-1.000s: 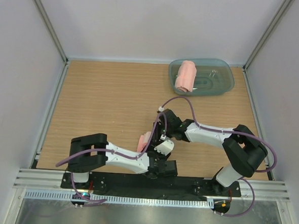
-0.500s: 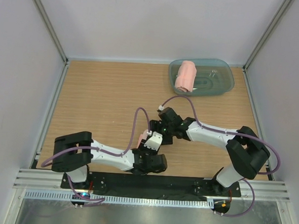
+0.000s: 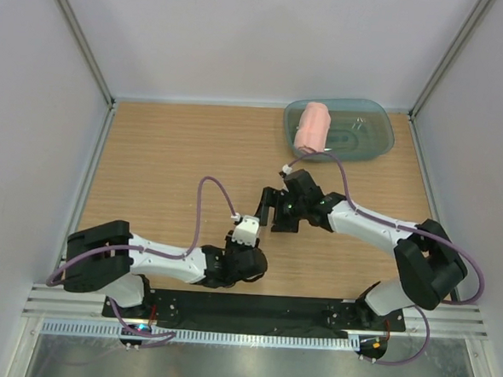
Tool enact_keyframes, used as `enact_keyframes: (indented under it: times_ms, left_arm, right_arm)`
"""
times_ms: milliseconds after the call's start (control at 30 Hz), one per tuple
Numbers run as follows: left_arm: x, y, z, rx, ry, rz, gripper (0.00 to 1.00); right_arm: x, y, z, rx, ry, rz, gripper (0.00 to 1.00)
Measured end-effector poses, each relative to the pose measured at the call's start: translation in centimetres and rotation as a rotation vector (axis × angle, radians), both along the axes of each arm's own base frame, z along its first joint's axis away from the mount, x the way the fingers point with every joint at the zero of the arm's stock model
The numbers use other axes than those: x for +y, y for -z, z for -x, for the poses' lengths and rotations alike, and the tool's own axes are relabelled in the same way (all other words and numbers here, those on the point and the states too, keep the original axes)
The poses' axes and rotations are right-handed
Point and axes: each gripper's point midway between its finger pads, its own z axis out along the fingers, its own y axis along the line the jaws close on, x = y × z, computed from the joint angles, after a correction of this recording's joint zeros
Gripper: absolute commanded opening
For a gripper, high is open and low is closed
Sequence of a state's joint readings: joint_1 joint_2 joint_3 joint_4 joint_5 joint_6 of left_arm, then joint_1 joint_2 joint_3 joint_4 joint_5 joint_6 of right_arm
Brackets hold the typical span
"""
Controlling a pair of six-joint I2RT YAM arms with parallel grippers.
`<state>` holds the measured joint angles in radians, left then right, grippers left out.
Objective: Roll the towels
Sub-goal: Roll the towel, then place the rolled towel into the container
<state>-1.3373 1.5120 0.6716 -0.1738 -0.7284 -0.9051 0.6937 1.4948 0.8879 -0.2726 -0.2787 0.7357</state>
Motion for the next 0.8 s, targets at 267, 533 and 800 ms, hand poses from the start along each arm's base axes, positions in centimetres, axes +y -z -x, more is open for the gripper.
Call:
enact_keyframes:
  times_ms: [267, 533, 800]
  left_arm:
    - [-0.3, -0.2, -0.3, 0.038, -0.004, 0.081, 0.41]
    - [-0.2, -0.3, -0.3, 0.071, -0.001, 0.127, 0.40]
    - [0.3, -0.6, -0.4, 0.123, -0.016, 0.225, 0.41]
  right_arm:
    - [0.8, 2.5, 3.5, 0.090, -0.012, -0.070, 0.82]
    - [3.5, 2.9, 2.6, 0.068, 0.007, -0.142, 0.77]
    - [4.6, 4.9, 3.9, 0.109, -0.025, -0.141, 0.59]
